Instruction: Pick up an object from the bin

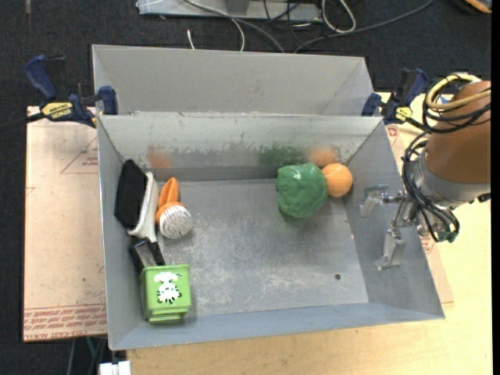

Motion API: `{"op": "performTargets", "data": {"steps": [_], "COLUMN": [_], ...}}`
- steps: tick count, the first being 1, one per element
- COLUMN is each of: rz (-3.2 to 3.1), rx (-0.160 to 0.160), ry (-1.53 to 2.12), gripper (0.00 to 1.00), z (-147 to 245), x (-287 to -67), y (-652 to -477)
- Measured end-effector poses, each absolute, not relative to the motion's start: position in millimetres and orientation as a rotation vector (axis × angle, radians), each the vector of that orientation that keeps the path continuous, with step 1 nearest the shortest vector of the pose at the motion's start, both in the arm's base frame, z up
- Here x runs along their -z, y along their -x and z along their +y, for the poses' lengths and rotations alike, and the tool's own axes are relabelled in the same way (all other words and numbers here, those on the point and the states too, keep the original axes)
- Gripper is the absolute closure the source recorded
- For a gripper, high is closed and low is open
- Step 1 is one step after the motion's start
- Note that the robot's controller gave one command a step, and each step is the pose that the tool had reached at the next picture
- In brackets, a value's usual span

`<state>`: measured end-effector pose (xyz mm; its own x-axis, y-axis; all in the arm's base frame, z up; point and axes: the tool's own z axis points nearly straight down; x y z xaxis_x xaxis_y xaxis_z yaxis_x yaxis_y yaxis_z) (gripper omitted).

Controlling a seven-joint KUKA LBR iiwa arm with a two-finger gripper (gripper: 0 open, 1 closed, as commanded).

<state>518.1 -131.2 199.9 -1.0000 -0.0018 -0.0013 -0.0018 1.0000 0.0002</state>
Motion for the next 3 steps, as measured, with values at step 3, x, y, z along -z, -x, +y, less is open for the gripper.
{"op": "performTargets", "data": {"steps": [3], "rz": [3.141], "rx": [-0.002], "ry": [-0.046], "gripper": [0.0], "z": [-144], "x": [-252], "y": [-519.3]}}
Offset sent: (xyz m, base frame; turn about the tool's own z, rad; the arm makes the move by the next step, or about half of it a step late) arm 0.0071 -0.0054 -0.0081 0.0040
